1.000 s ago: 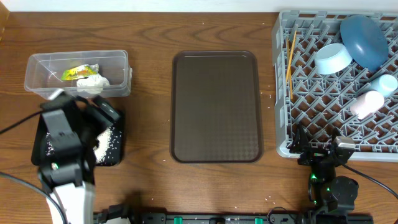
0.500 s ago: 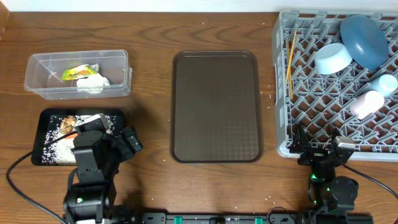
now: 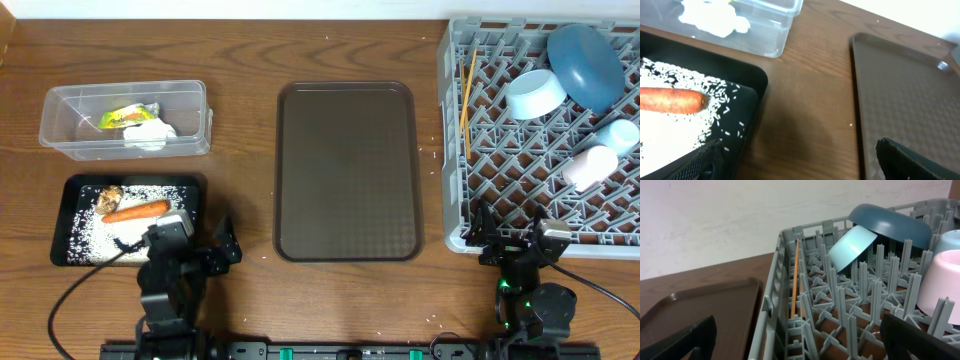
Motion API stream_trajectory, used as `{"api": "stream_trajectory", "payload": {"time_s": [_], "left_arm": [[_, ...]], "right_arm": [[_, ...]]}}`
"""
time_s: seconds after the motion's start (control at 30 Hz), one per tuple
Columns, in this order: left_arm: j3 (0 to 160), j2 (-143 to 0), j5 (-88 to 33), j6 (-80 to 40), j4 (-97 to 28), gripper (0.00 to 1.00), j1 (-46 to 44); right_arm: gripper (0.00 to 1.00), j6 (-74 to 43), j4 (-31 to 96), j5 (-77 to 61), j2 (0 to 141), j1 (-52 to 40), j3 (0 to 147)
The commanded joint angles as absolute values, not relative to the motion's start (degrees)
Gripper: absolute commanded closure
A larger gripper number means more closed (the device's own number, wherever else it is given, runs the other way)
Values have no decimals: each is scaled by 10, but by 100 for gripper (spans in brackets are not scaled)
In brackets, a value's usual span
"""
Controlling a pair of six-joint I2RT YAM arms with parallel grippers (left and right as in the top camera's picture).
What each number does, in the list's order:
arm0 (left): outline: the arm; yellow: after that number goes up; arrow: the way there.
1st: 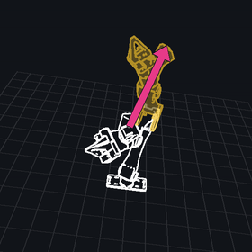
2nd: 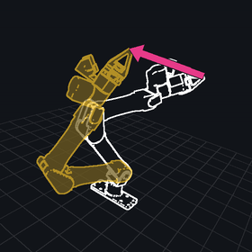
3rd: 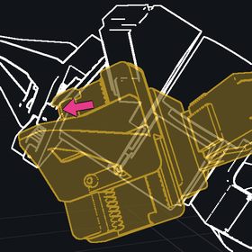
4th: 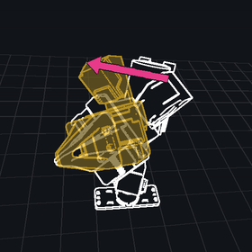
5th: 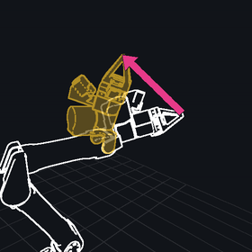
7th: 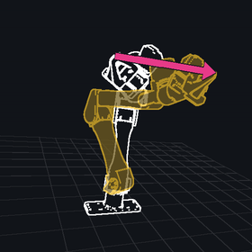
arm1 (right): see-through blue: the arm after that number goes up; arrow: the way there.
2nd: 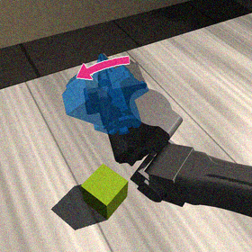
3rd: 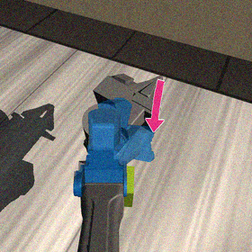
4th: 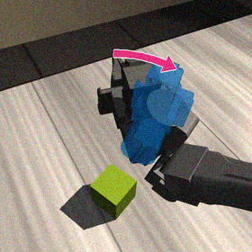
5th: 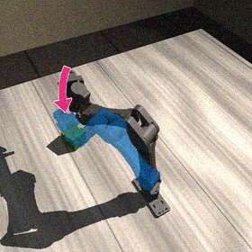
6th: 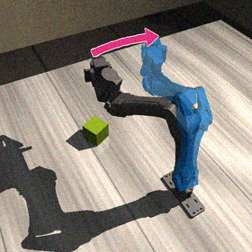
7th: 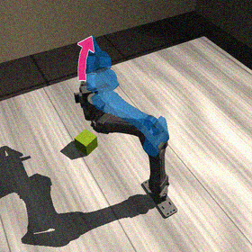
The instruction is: Sort waste into correct bins and load items into the dishwasher rack
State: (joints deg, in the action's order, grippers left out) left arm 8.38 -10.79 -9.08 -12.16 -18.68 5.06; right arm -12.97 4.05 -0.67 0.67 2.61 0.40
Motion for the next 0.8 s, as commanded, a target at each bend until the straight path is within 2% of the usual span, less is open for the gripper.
{"api": "stream_trajectory", "payload": {"time_s": [0.0,0.27,0.77], "left_arm": [[51,-60,-99,-114,-163,2,41],[48,-3,-98,-114,-113,2,11],[2,-1,-98,-114,18,2,8]], "right_arm": [[1,-128,43,-11,3,35,3],[1,-128,43,-11,3,35,3],[1,-128,43,-11,3,35,3]]}}
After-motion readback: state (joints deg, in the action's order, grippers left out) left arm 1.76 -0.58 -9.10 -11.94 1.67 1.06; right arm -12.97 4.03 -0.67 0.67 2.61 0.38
